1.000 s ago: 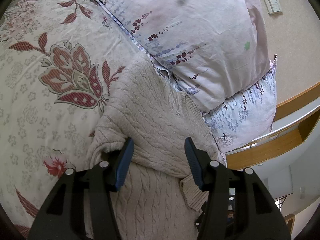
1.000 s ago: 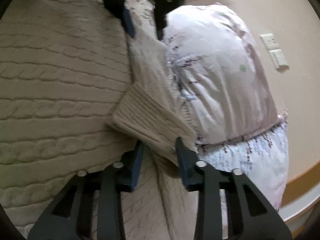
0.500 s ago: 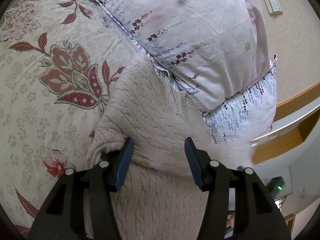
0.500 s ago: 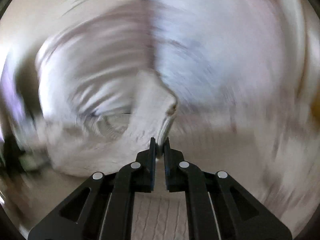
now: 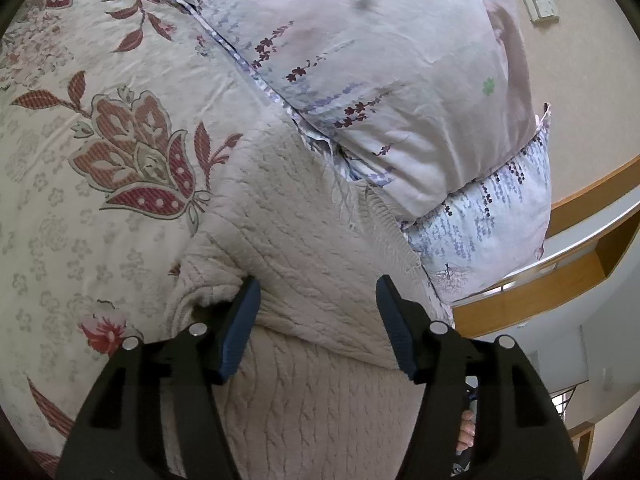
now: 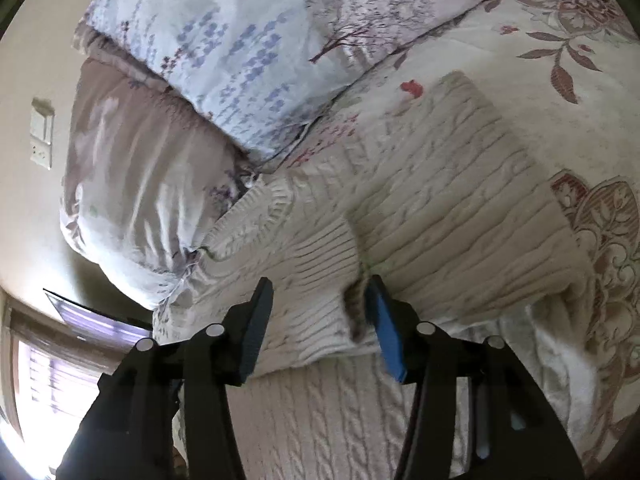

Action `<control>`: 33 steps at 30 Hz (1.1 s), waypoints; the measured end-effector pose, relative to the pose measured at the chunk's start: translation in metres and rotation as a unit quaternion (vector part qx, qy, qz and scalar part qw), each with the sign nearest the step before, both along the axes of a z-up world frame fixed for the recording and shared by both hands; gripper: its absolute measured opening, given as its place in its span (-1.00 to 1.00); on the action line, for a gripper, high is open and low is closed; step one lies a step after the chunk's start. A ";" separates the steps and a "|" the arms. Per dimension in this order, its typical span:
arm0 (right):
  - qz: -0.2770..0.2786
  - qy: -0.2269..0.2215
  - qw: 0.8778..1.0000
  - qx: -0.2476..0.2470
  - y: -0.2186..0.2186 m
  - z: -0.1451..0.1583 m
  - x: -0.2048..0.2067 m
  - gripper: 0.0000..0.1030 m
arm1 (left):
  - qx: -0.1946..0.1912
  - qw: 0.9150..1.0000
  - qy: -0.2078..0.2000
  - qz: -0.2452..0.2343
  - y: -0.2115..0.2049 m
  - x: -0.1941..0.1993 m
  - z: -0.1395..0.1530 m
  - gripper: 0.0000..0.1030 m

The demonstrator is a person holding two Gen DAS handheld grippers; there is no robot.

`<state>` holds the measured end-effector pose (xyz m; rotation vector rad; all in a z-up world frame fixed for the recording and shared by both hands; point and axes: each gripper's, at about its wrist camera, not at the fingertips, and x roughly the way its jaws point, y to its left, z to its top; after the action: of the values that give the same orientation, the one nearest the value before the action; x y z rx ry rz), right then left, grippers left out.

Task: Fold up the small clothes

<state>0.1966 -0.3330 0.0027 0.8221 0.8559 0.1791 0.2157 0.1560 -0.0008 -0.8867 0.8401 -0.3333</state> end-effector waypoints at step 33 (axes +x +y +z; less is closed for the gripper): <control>-0.028 -0.056 0.976 -0.207 0.007 0.029 0.020 -1.00 | 0.004 1.000 -0.002 -0.004 -0.003 0.000 0.004 0.34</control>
<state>0.2169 -0.3257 0.0317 0.4406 0.7280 -0.0056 0.2161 0.1526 0.0036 -0.8750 0.8409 -0.3386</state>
